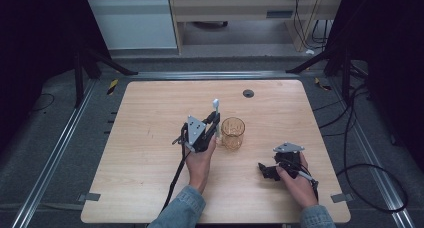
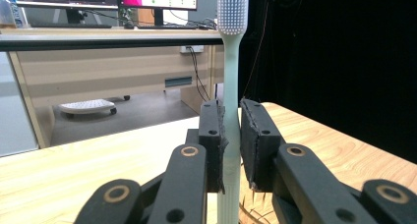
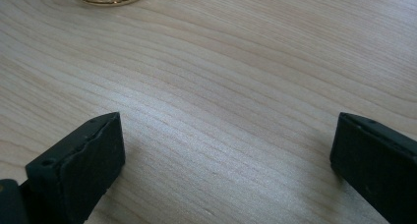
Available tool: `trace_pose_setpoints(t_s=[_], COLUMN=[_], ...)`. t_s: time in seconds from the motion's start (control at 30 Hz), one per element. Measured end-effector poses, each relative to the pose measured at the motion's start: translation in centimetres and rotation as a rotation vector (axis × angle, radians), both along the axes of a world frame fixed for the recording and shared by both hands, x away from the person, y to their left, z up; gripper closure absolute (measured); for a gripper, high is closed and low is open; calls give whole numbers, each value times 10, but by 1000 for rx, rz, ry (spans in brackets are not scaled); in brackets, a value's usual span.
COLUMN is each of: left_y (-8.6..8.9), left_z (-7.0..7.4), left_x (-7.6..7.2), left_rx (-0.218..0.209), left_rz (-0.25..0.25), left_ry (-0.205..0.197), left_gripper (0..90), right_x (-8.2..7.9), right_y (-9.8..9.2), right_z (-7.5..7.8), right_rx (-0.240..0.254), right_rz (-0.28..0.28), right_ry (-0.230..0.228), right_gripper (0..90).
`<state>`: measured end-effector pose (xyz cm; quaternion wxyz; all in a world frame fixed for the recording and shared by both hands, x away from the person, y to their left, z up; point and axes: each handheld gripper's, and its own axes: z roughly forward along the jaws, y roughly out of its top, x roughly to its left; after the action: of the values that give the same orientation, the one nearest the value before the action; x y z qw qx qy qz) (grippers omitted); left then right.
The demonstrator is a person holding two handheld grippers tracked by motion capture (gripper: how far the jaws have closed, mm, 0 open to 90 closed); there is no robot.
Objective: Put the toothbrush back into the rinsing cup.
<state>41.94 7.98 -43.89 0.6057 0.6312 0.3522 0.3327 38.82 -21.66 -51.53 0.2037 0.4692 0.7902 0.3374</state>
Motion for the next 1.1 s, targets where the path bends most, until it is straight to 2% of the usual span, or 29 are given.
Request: trace_pose_setpoints(t_s=[0.3, 0.63, 1.1], left_y=[3, 3, 2], left_z=[-10, -19, -22], left_x=[-1, -2, -1], left_rx=[-6, 15, 30], left_rz=[-5, -10, -16], left_ry=[17, 33, 48], left_gripper=[792, 791, 791], right_x=[0, 0, 0], right_y=[0, 0, 0], right_z=[0, 0, 0], right_rx=[0, 1, 1], right_rz=[-1, -2, 0], right_ry=[1, 1, 1], right_gripper=[3, 3, 4])
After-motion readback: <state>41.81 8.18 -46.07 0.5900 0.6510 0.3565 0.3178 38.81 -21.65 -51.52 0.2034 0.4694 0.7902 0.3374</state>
